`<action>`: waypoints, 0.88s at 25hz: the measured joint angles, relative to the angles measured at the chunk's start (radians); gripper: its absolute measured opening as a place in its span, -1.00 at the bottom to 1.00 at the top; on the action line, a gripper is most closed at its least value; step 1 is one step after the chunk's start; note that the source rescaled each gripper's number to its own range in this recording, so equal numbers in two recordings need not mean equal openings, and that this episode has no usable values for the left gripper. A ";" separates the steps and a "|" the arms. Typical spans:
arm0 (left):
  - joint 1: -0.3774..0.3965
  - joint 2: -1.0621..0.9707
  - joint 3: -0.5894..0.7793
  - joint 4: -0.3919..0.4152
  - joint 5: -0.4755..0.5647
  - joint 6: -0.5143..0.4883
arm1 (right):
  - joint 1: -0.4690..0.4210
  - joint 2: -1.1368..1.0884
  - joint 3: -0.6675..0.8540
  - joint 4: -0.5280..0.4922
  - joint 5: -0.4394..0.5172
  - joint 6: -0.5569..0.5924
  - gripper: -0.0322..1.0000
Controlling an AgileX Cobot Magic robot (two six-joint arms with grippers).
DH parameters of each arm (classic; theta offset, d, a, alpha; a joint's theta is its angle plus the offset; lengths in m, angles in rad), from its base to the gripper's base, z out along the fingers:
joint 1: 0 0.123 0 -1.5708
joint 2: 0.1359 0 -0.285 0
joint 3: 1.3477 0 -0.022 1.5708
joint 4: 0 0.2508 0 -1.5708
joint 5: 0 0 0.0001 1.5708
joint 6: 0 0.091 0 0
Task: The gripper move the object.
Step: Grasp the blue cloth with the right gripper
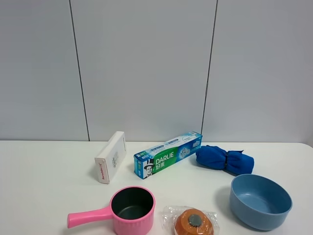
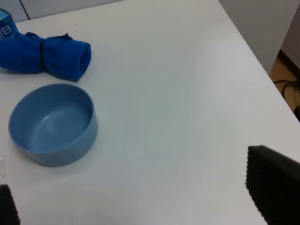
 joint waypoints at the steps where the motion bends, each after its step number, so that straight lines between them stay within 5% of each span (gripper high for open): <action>1: 0.000 0.000 0.000 0.000 0.000 0.000 | 0.000 0.000 0.000 0.000 0.000 0.000 1.00; 15: 0.000 0.000 0.000 0.000 0.000 0.000 | 0.000 0.000 -0.016 0.031 0.002 -0.052 1.00; 22: 0.000 0.000 0.000 0.000 0.000 0.000 | 0.014 0.223 -0.293 0.059 0.002 -0.251 1.00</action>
